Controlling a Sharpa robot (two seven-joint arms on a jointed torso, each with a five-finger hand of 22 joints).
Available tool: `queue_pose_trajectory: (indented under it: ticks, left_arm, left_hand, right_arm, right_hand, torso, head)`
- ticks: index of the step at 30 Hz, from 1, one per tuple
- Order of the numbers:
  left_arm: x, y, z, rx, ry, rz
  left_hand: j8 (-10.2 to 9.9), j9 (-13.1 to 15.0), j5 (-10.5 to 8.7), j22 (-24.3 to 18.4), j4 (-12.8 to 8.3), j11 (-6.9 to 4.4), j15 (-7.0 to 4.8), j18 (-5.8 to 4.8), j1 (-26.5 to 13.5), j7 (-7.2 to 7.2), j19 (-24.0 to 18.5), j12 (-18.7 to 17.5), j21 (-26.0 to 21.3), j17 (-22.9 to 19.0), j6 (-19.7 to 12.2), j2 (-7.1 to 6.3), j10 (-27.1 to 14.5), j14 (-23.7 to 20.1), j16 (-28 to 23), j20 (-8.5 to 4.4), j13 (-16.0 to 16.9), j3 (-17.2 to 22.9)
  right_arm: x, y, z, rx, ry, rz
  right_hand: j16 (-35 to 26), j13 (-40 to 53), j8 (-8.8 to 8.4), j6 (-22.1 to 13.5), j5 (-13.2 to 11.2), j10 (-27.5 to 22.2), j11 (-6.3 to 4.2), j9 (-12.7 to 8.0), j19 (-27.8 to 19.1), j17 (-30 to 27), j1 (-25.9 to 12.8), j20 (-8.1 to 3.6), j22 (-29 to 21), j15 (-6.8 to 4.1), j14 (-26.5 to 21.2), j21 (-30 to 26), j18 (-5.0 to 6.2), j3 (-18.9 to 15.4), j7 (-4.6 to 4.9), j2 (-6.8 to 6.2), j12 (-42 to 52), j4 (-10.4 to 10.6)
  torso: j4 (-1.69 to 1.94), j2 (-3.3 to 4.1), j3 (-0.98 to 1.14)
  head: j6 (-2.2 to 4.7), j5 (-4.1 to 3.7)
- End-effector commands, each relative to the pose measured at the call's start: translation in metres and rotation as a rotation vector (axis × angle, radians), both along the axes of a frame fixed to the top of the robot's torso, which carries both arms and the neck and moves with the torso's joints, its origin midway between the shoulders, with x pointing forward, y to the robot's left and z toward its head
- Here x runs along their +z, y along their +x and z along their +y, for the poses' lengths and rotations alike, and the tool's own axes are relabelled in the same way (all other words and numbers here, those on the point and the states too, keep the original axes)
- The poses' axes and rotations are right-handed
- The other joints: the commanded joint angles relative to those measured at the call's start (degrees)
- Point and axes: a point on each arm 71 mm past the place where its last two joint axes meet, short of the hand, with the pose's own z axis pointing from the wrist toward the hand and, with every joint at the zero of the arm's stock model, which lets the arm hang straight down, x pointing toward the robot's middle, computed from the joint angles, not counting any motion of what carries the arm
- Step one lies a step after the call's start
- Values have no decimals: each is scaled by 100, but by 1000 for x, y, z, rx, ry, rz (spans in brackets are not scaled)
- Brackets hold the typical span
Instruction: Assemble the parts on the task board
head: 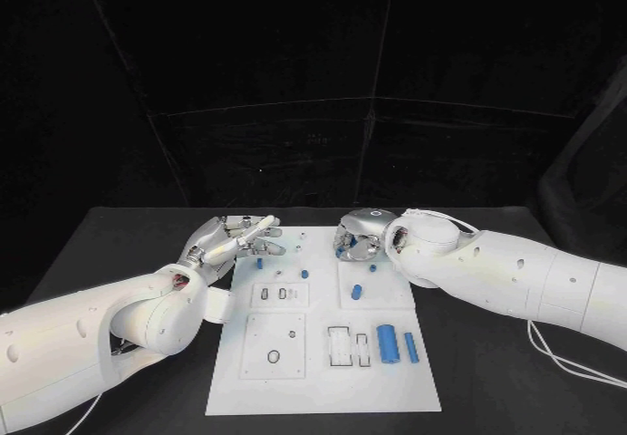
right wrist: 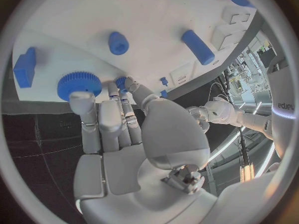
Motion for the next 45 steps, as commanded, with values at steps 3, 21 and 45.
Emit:
queue_pose_trajectory:
  ticks: [3,21,45]
  left_arm:
    - [1,0,-1,-19,-3,-2]
    - [1,0,-1,-35,-8,4]
    - [2,0,-2,-46,-11,5]
  left_hand:
    - [-37,-8,3,-7,-33,21,-1,66,10,26,-28,-23,-29,9,2,53,-15,-33,-21,12,-10,11]
    - [-71,-12,2,-19,-61,40,12,66,29,49,-42,-46,-44,45,-34,78,-61,-67,-29,23,-19,16]
    - [-88,-11,4,-26,-85,48,19,66,53,56,-49,-56,-52,68,-52,101,-85,-85,-31,29,-22,27]
  right_arm:
    - [4,0,1,-3,26,-31]
    - [24,4,13,-49,190,-175]
    - [21,19,49,-43,167,-134]
  right_hand:
    - [72,12,21,117,-23,135,-23,7,-8,26,-44,-5,61,1,106,81,-41,153,-26,11,15,45]
    - [81,3,6,127,-32,121,-21,2,-6,9,-98,-8,105,1,93,123,-48,222,-25,-45,-13,116]
    - [95,-9,-22,73,-61,58,3,-9,-26,-2,-162,5,123,20,82,150,-50,292,-3,-134,-33,211]
  torso:
    - [-6,2,1]
    - [13,26,-10]
    - [39,68,-41]
  head:
    - [1,13]
    - [41,50]
    - [71,60]
